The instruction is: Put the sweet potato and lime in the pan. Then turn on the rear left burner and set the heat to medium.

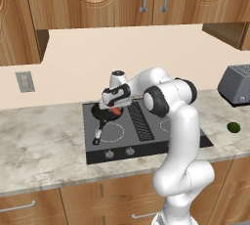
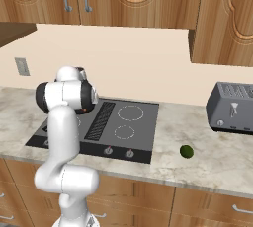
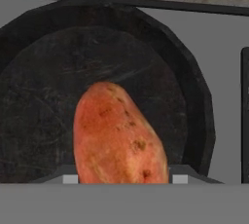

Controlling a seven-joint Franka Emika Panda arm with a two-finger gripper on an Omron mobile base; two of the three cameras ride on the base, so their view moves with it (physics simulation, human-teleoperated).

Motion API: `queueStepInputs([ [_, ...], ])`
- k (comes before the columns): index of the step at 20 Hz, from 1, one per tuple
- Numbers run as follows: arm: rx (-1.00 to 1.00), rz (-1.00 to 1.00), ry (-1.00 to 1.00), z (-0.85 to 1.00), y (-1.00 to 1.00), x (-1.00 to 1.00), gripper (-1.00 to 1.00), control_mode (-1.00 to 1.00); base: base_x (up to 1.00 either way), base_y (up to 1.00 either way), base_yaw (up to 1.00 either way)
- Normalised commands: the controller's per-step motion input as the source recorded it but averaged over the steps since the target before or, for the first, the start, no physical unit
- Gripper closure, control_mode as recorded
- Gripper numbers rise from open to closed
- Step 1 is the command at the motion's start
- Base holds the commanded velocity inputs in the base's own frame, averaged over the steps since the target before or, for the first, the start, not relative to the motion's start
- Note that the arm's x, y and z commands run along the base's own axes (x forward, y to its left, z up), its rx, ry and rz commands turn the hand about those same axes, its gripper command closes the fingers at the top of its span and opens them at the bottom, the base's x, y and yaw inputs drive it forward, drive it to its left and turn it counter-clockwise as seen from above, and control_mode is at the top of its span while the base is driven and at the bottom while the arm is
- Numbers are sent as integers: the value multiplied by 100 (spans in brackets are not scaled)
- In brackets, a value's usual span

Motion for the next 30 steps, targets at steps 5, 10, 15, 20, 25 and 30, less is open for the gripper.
queueStepInputs([
  [5,0,0,0,0,2,1,-100,-100,0,0,0],
  [10,0,0,0,0,3,0,-100,-100,0,0,0],
  [15,0,0,0,2,0,0,-100,-100,0,0,0],
  [20,-1,0,1,36,-7,-6,-100,-100,0,0,0],
  [25,0,0,0,28,-70,-53,-100,-100,0,0,0],
  [30,3,0,0,22,-88,-67,-100,-100,0,0,0],
])
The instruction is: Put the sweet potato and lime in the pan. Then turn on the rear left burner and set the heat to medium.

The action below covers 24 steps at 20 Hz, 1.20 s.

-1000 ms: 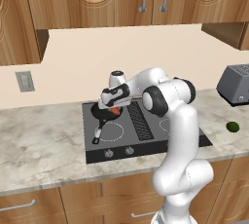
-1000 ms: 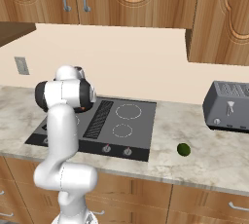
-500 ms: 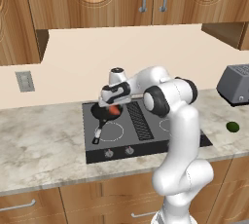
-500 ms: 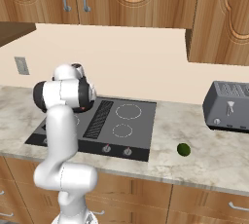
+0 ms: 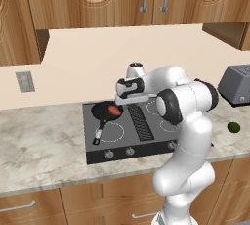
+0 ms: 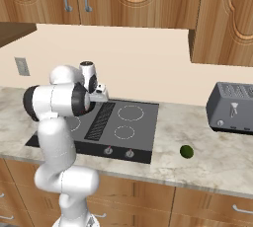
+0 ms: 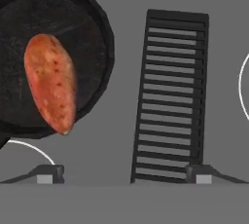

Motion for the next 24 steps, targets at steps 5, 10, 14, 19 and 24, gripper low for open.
queueStepInputs([
  [5,0,0,0,32,-83,-78,-100,-100,0,0,0],
  [10,0,0,0,19,-71,-92,-100,-100,0,0,0],
  [14,0,0,0,5,-53,-99,-100,-100,0,0,0],
  [19,0,0,-2,0,-30,-100,-100,-100,0,0,0],
  [24,0,0,-1,0,-38,-68,-100,-100,0,0,0],
])
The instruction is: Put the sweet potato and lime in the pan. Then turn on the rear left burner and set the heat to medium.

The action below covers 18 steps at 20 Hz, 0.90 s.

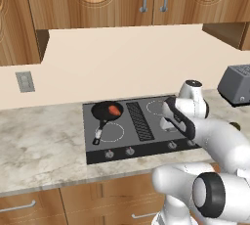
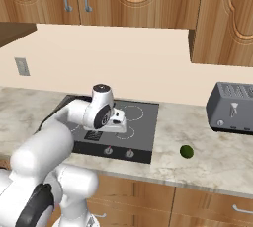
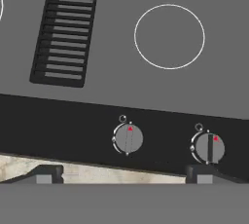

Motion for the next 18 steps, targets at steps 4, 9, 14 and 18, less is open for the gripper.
queueStepInputs([
  [4,-4,-1,-2,0,-67,-15,-100,-100,0,0,0],
  [9,-4,-7,-7,0,-83,-1,-100,-100,0,0,0],
  [14,0,-16,-2,3,-76,7,-100,-100,0,0,0],
  [18,0,-16,1,26,-75,15,-100,-100,0,0,0],
])
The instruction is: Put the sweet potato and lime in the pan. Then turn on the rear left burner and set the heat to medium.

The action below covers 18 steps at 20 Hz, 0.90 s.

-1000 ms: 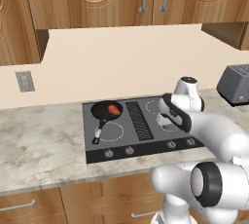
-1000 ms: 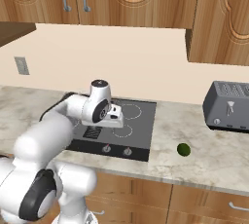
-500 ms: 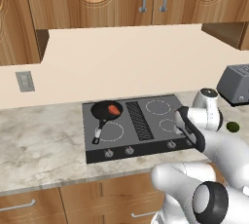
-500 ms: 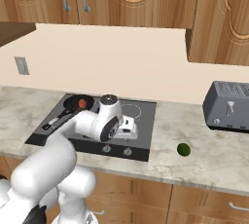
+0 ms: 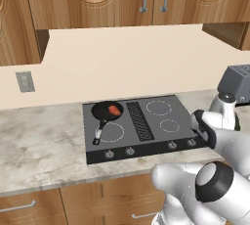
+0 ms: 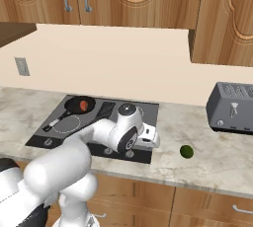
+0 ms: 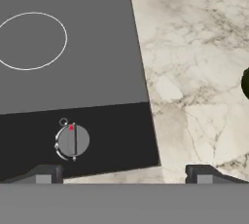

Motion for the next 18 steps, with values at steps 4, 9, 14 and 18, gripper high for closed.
queueStepInputs([
  [4,0,-10,4,27,-59,17,-100,-100,0,0,0],
  [9,0,-4,3,8,-48,19,-100,-100,0,0,0],
  [14,1,-10,0,0,-62,27,-100,-100,0,0,0],
  [18,4,-7,0,0,-47,20,-100,-100,0,0,0],
])
